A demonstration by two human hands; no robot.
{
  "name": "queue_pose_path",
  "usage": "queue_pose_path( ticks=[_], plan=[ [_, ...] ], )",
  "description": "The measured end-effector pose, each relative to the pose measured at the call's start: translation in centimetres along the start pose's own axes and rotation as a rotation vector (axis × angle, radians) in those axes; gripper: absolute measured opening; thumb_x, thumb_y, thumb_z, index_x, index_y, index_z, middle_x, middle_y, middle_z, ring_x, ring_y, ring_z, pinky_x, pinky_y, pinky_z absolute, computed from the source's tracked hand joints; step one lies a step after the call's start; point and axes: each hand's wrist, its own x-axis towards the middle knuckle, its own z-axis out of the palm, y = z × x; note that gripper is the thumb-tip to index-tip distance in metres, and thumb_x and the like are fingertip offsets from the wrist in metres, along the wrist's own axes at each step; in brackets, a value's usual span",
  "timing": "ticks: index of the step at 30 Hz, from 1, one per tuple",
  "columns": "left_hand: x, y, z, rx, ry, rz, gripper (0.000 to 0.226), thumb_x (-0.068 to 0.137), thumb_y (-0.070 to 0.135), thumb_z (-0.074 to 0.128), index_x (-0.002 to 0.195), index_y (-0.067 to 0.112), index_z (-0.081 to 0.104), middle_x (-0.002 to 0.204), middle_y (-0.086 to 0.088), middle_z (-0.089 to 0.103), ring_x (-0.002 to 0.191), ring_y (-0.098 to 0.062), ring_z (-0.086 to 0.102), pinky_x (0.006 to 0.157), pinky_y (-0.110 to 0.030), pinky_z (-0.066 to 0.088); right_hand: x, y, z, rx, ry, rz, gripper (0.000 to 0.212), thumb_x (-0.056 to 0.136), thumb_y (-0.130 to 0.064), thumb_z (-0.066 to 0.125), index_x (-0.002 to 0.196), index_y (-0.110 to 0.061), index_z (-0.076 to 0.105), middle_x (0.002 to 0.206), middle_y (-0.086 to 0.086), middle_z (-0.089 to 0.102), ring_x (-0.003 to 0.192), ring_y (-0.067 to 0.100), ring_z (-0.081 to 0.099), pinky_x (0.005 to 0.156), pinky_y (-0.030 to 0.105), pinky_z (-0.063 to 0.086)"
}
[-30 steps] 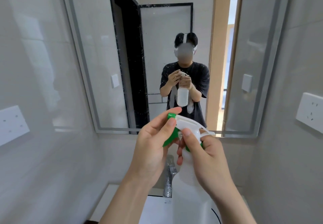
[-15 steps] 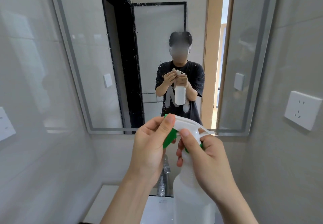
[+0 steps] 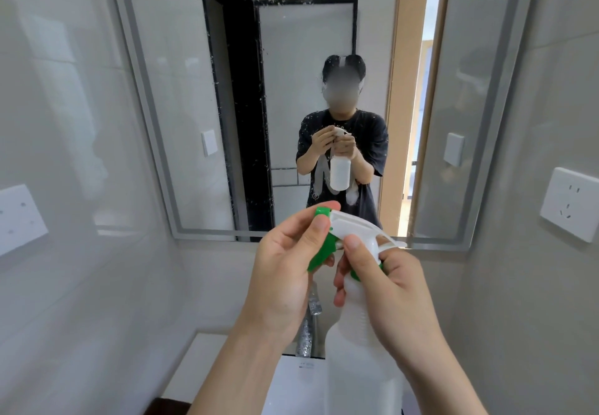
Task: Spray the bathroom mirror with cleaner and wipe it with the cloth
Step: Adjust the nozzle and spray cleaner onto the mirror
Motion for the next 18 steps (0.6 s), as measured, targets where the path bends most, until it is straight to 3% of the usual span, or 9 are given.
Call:
queue_pose_path(
  ticks=[12, 16, 18],
  plan=[
    [0.5, 0.0, 0.3, -0.02, -0.014, -0.036, 0.029, 0.073, 0.035, 0.078, 0.085, 0.008, 0.075, 0.068, -0.013, 0.06, 0.058, -0.023, 0.05, 0.043, -0.031, 0.043, 0.0, -0.4, 0.0, 0.002, 0.036, -0.012, 0.048, 0.097, -0.029, 0.057, 0.06, 0.001, 0.062, 0.056, 0.019, 0.064, 0.044, 0.016, 0.059, 0.047, 0.018, 0.044],
    [0.7, 0.2, 0.2, -0.045, -0.083, -0.021, 0.034, 0.081, 0.026, 0.067, 0.11, 0.01, 0.073, 0.081, -0.01, 0.068, 0.068, -0.023, 0.058, 0.055, -0.034, 0.048, 0.0, -0.8, -0.3, 0.004, 0.035, -0.007, 0.052, 0.097, -0.03, 0.057, 0.063, 0.009, 0.06, 0.059, 0.026, 0.062, 0.044, 0.014, 0.056, 0.045, 0.016, 0.043],
    [0.8, 0.0, 0.2, -0.034, -0.091, -0.016, 0.033, 0.083, 0.025, 0.065, 0.112, 0.011, 0.073, 0.086, -0.013, 0.068, 0.073, -0.028, 0.056, 0.058, -0.037, 0.047, -0.1, -1.0, -0.5, 0.004, 0.034, -0.006, 0.052, 0.097, -0.03, 0.057, 0.064, 0.01, 0.06, 0.06, 0.027, 0.061, 0.043, 0.013, 0.056, 0.045, 0.017, 0.043]
  ],
)
